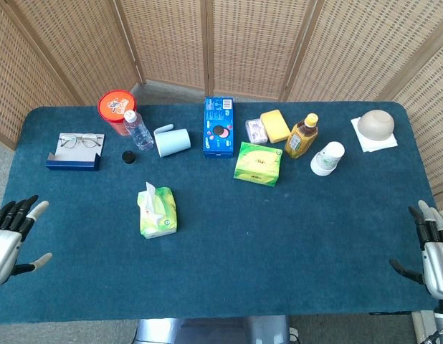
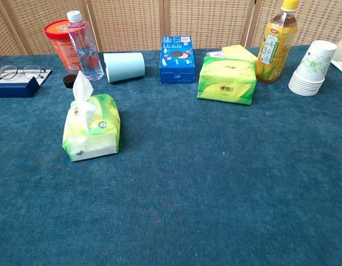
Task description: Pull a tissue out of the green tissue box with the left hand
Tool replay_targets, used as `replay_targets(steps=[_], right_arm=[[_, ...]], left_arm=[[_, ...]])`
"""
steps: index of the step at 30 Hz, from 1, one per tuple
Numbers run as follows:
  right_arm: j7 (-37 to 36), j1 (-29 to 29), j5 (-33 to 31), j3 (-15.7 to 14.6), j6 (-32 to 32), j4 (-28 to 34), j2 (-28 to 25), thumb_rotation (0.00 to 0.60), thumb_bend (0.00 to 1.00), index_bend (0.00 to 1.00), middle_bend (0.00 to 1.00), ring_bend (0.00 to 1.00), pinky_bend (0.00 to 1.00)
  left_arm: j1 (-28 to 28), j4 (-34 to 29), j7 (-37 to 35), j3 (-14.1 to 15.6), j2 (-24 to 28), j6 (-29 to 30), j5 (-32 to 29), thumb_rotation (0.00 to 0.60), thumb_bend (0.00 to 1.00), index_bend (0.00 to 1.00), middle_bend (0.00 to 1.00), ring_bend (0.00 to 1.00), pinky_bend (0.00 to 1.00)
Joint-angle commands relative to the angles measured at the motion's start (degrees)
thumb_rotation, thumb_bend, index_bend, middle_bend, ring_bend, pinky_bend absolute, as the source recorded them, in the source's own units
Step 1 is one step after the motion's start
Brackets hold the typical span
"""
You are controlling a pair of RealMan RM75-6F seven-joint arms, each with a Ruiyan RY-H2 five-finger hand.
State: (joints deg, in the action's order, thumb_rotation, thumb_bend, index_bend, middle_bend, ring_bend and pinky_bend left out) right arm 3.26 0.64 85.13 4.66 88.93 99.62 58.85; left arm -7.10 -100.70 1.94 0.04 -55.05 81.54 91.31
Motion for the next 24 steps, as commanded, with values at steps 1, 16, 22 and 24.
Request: replay_targets(steps=[1, 16, 22, 24], right_arm=[[-0.58, -0.03, -0.21, 0.11, -0.07, 0.02, -0.28, 0.600, 0.00, 0.00, 0.00, 0.00, 0.00], [-2.65, 0.17, -2.92, 1.11, -1.20, -0.35, -1.02, 0.600, 0.00, 0.00, 0.00, 0.00, 0.00], [-4.05, 0.44, -3.80, 1.38, -2.15, -0.89, -1.33, 0.600, 0.00, 0.00, 0.00, 0.00, 0.00], [-4.24, 0.50, -3.91, 1.39, -2.36, -1.01, -1.34, 0.600, 0.00, 0.00, 0.00, 0.00, 0.00]], left_arm=[[-4.48, 0.29, 2.71, -2.12, 0.30, -5.04, -0.40, 0.600, 0.00, 0.07, 0.00, 0.00, 0.03], [-22.97, 9.00, 16.46, -10.43, -12.50, -23.42, -7.90, 0.600, 0.00, 0.07, 0.00, 0.00, 0.09], [-27.66, 10.07, 23.85, -11.99, -17.82, -27.42, -13.16, 0.600, 0.00, 0.07, 0.00, 0.00, 0.09], [-28.90, 9.86, 26.34, -12.27, -18.95, -28.36, -14.87, 0.600, 0.00, 0.07, 0.00, 0.00, 0.09]])
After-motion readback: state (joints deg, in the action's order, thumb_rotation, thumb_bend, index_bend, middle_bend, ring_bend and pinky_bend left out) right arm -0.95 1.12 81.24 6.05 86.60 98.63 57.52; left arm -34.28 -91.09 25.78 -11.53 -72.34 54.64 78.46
